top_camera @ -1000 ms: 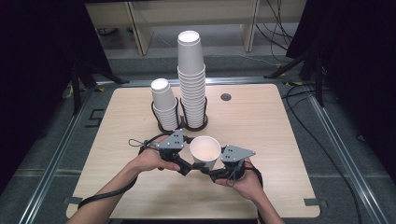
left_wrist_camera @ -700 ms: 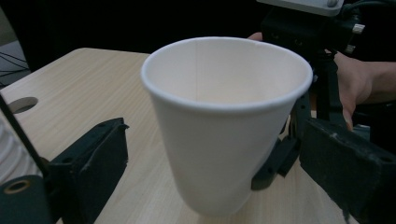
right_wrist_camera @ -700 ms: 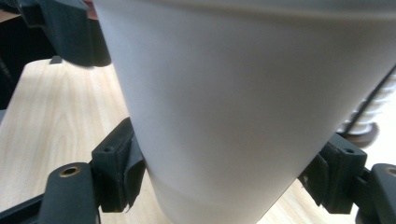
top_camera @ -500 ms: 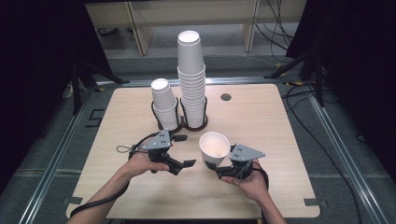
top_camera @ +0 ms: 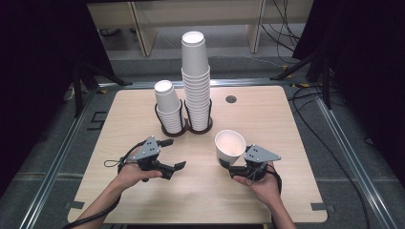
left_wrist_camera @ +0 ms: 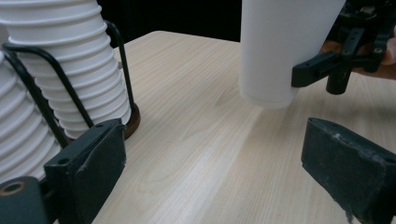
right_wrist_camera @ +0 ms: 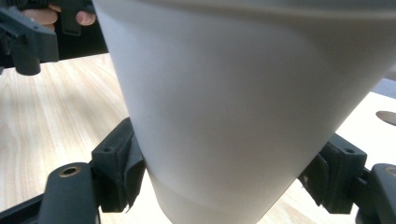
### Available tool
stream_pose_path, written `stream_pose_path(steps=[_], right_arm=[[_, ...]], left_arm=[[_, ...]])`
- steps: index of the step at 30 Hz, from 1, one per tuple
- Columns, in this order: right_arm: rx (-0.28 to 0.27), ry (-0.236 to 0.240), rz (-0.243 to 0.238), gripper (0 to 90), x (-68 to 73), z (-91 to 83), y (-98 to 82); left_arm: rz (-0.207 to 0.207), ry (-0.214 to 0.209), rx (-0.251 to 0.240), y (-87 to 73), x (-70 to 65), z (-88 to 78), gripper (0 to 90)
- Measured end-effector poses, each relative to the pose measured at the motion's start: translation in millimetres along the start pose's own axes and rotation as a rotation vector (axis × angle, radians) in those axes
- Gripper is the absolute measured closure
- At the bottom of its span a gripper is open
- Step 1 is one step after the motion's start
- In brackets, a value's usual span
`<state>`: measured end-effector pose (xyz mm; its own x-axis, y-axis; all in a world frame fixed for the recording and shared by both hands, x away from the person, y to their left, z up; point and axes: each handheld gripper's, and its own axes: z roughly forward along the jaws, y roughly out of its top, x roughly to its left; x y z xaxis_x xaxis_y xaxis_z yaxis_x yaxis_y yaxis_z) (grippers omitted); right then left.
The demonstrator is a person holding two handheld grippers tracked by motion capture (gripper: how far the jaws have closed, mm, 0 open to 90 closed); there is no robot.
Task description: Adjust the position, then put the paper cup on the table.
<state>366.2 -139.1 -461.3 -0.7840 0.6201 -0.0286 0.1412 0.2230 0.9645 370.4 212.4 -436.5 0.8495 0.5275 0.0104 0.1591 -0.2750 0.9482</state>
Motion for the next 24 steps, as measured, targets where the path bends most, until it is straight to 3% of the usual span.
stream_pose_path(steps=[1,2,6,7,10,11,12,14,15,16,17,18,19,20,21,23,24], right_arm=[[-0.01,-0.01,-0.007,24.4,-1.3,-0.2,-0.5],[0.015,0.005,0.036,24.4,-0.3,-2.3,-1.0],[0.002,-0.009,0.033,24.4,-3.0,-4.1,-1.7],[0.0,-0.021,0.044,24.4,-3.2,-4.6,-2.2],[-0.01,-0.089,0.015,24.4,-13.4,-11.3,-5.0],[-0.01,-0.089,0.015,24.4,-13.4,-11.3,-5.0],[0.012,-0.092,0.052,24.4,-16.2,-15.2,-6.2],[-0.001,-0.112,0.047,24.4,-19.1,-16.5,-7.0],[0.006,-0.113,0.071,24.4,-23.6,-20.0,-8.0],[-0.004,-0.151,0.057,24.4,-26.0,-22.3,-8.2],[-0.004,-0.151,0.057,24.4,-26.0,-22.3,-8.2],[0.013,-0.148,0.087,24.4,-26.2,-24.6,-8.1],[-0.005,-0.165,0.043,24.4,-30.3,-25.1,-8.3],[0.02,-0.165,0.081,24.4,-28.9,-27.1,-8.1],[-0.006,-0.16,0.067,24.4,-31.6,-26.2,-8.7],[-0.005,-0.195,0.059,24.4,-34.2,-27.9,-9.2],[0.01,-0.18,0.097,24.4,-34.7,-26.9,-10.1]], left_arm=[[0.002,0.01,0.014,-1.4,0.3,-1.8,6.5],[-0.009,0.02,0.015,-4.8,1.2,-3.7,6.5],[-0.013,0.034,0.003,-9.3,0.5,-6.7,6.6],[-0.012,0.041,0.011,-10.2,0.1,-9.8,6.6],[-0.026,0.076,-0.006,-19.1,0.8,-17.7,6.6],[-0.026,0.076,-0.006,-19.1,0.8,-17.7,6.7],[-0.033,0.098,-0.001,-23.3,2.1,-21.5,6.7],[-0.037,0.1,-0.005,-25.2,3.0,-22.1,6.7],[-0.048,0.127,0.011,-29.3,3.4,-25.4,6.8],[-0.048,0.132,0.015,-31.0,3.7,-26.4,6.9],[-0.048,0.132,0.015,-31.0,3.7,-26.4,7.1],[-0.058,0.125,0.015,-32.8,4.4,-26.9,7.1],[-0.076,0.12,0.014,-33.7,4.4,-27.8,7.5],[-0.085,0.119,0.002,-35.0,4.8,-28.5,7.5],[-0.079,0.131,-0.001,-36.2,5.0,-29.6,7.5],[-0.087,0.143,-0.002,-37.3,5.9,-32.0,7.5],[-0.087,0.148,0.001,-37.7,6.5,-32.7,7.5]])
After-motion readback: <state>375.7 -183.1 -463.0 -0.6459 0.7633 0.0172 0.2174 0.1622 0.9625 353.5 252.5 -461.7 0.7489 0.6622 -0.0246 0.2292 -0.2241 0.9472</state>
